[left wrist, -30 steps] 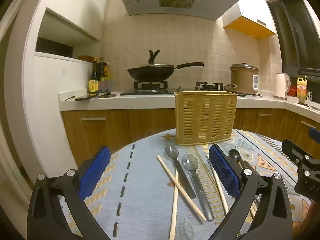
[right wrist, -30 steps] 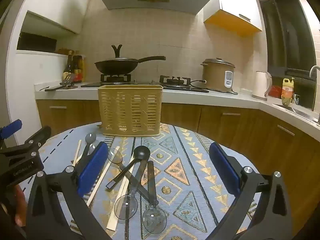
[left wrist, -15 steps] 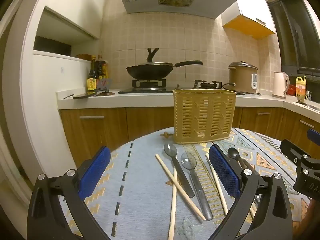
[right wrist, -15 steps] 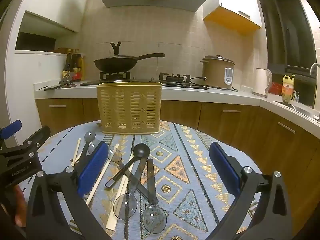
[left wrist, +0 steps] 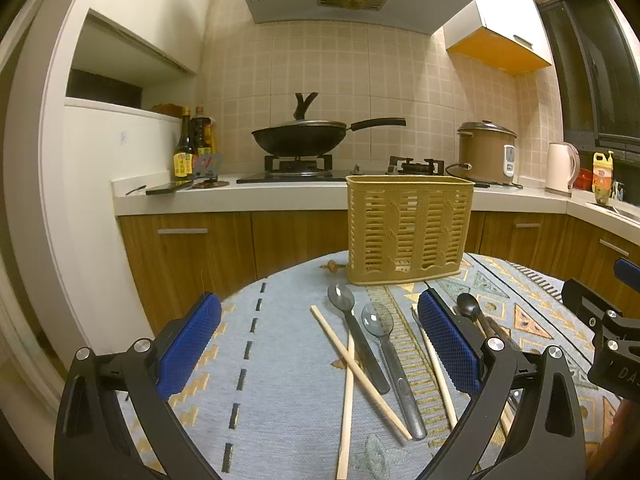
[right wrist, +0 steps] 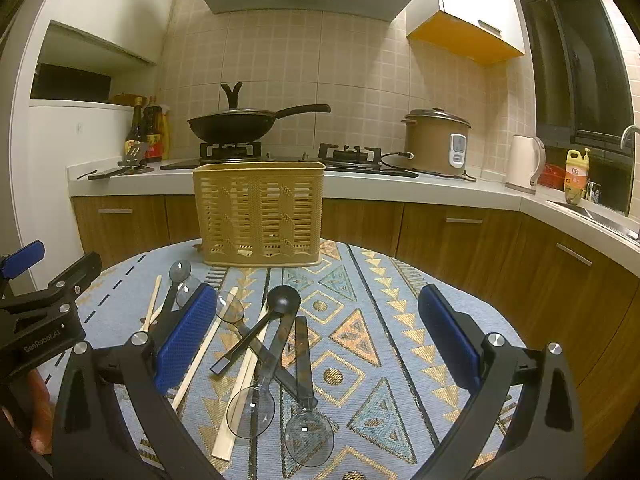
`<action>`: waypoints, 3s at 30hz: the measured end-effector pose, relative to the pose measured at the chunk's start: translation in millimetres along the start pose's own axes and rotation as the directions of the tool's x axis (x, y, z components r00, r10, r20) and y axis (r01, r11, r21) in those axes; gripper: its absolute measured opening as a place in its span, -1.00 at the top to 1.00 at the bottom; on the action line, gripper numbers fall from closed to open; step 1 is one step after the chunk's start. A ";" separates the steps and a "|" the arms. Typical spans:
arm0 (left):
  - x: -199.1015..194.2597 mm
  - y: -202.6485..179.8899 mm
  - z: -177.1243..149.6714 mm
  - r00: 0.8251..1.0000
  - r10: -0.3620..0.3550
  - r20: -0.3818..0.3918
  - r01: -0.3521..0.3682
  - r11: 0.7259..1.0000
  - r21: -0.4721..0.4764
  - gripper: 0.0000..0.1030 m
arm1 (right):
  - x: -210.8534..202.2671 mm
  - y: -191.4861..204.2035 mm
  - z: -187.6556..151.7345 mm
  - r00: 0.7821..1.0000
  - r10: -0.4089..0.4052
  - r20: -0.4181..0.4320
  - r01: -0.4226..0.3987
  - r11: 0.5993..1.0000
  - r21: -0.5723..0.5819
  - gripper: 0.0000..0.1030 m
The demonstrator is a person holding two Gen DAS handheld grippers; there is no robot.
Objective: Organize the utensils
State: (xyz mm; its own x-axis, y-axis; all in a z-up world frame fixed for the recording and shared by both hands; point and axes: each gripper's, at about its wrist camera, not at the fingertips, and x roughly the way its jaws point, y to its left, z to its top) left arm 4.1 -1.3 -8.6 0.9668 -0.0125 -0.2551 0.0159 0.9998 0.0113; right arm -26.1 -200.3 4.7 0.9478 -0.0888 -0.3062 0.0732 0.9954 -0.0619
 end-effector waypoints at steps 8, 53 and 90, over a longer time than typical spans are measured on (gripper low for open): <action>0.9 0.2 0.5 1.000 -0.001 -0.004 0.001 1.000 0.001 -0.86 | 2.5 0.7 -1.7 1.000 -0.001 -0.001 0.001 1.000 -0.005 -0.88; 5.1 1.8 2.4 0.999 0.018 -0.038 -0.018 1.000 -0.002 -0.86 | 0.9 7.4 -4.6 1.000 0.017 -0.012 -0.017 0.999 -0.028 -0.88; 234.0 31.0 40.1 0.617 -0.353 -0.703 0.244 0.936 -0.256 -0.22 | 196.9 -37.9 34.2 0.630 0.421 -0.653 -0.143 0.889 0.436 -0.23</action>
State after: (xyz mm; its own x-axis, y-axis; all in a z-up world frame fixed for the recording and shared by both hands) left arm 241.1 26.2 -29.1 0.4121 -0.3499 -0.8413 0.1852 0.9362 -0.2987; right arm 168.3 -254.3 -20.7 0.4254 0.3398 -0.8388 0.0645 0.9131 0.4026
